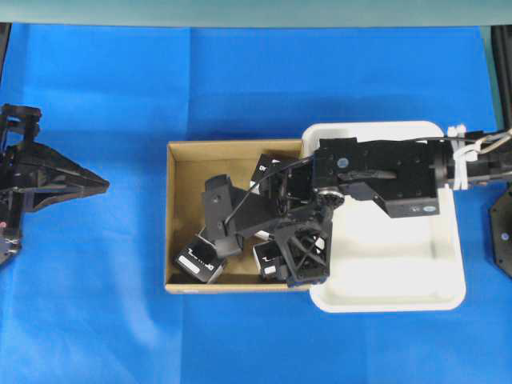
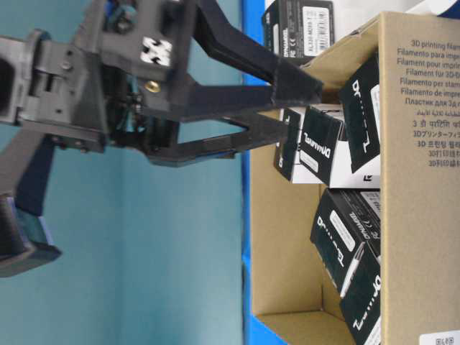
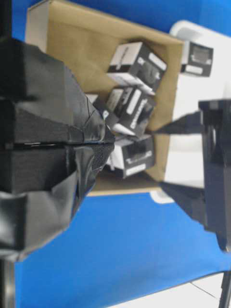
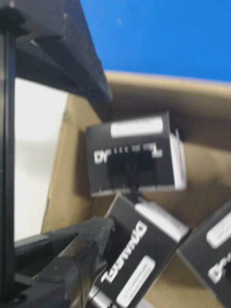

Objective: Pick a box that is randomly placed inside the cardboard box.
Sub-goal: 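Lower the open right gripper around a DYNAMIXEL box in the cardboard box, then close the right gripper on the DYNAMIXEL box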

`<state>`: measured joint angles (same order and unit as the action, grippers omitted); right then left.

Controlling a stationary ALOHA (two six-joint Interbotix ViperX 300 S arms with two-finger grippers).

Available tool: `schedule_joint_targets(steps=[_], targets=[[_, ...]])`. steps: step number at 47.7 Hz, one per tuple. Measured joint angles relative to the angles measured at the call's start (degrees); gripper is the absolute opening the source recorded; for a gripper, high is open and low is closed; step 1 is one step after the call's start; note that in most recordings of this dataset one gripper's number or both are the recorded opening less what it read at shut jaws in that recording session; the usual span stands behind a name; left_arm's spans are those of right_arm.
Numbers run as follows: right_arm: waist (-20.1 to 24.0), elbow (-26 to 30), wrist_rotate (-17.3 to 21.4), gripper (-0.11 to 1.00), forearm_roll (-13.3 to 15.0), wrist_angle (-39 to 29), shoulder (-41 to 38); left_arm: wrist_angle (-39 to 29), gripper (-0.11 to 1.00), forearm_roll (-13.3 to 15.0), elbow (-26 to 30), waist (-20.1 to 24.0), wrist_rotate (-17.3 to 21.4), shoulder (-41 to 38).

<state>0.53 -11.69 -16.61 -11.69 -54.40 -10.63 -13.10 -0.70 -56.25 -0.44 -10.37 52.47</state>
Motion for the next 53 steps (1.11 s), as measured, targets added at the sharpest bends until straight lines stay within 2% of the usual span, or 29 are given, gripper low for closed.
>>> schedule_joint_targets(steps=[20,53], targets=[[0.5,-4.6,0.6,0.99,0.0,3.9,-0.5,-0.1,-0.07,0.0,0.0,0.0,0.0,0.0],[1.3,-4.7,0.9,0.99,0.5,4.8,-3.9,-1.6,-0.07,0.0,0.0,-0.2,-0.9,0.2]])
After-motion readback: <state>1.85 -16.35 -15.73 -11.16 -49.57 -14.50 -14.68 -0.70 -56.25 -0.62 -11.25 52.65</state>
